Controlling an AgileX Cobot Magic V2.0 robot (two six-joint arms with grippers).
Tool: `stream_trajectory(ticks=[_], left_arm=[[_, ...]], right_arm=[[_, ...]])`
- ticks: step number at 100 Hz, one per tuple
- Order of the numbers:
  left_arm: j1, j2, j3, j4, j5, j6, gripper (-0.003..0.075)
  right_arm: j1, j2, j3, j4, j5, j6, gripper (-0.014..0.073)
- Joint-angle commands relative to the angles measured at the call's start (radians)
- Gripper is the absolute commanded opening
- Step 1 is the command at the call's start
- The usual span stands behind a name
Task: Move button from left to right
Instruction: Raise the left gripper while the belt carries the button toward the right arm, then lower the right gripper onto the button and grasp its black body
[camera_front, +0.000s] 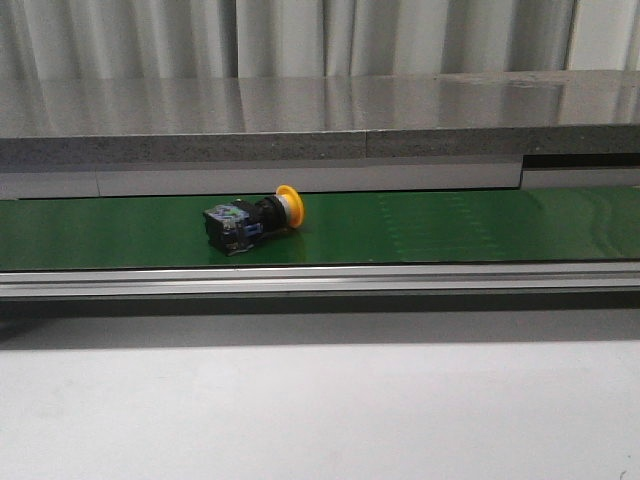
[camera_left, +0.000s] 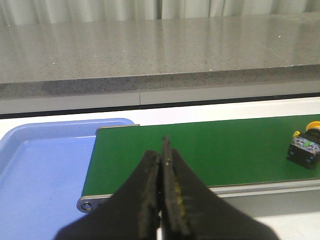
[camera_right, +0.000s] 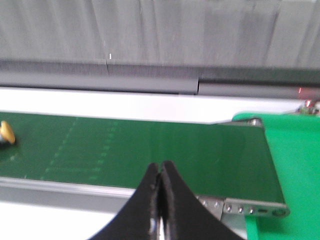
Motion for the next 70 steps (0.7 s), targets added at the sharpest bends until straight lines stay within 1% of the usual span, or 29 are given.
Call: stream_trajectory(ticks=[1,9,24,37,49,58,63,68,70], left_arm=[[-0.008,0.008,-0.028,-0.015,-0.076,0.002,-0.002],[-0.008,0.008,-0.028,-0.015,-0.076,0.002,-0.002],[-0.008,0.008,-0.028,-0.015,-0.076,0.002,-0.002],[-0.008,0.008,-0.028,-0.015,-0.076,0.002,-0.002],[-0.008,0.008,-0.028,-0.015,-0.076,0.002,-0.002],[-0.008,0.008,-0.028,-0.015,-0.076,0.002,-0.002],[-0.008,0.008,-0.028,-0.015,-0.076,0.002,-0.002],[-0.008,0.008,-0.028,-0.015,-0.076,0.002,-0.002],[-0.008,0.008,-0.028,-0.015,-0.076,0.002,-0.002]], right_arm=[[0.001,0.131,-0.108,-0.01,0.038,-0.006,-0.0067],[0.001,0.238,-0.176,-0.008,0.098,-0.006,-0.0067],[0.001,0.379,-0.237,0.034,0.125,-0.006,-0.0067],[0.001,0.451,-0.243,0.085,0.123,-0.006,-0.0067],[0.001,0.486,-0.243,0.107,0.144,-0.006,-0.0048],[0.001,0.492,-0.243,0.111,0.153,-0.006,0.004],[0.001,0.492,-0.243,0.111,0.155,-0.006,0.012],[0.001,0.492,-0.243,0.111,0.155,-0.006,0.0235],[0.001,0.492,-0.243,0.111,0.155,-0.006,0.0267]])
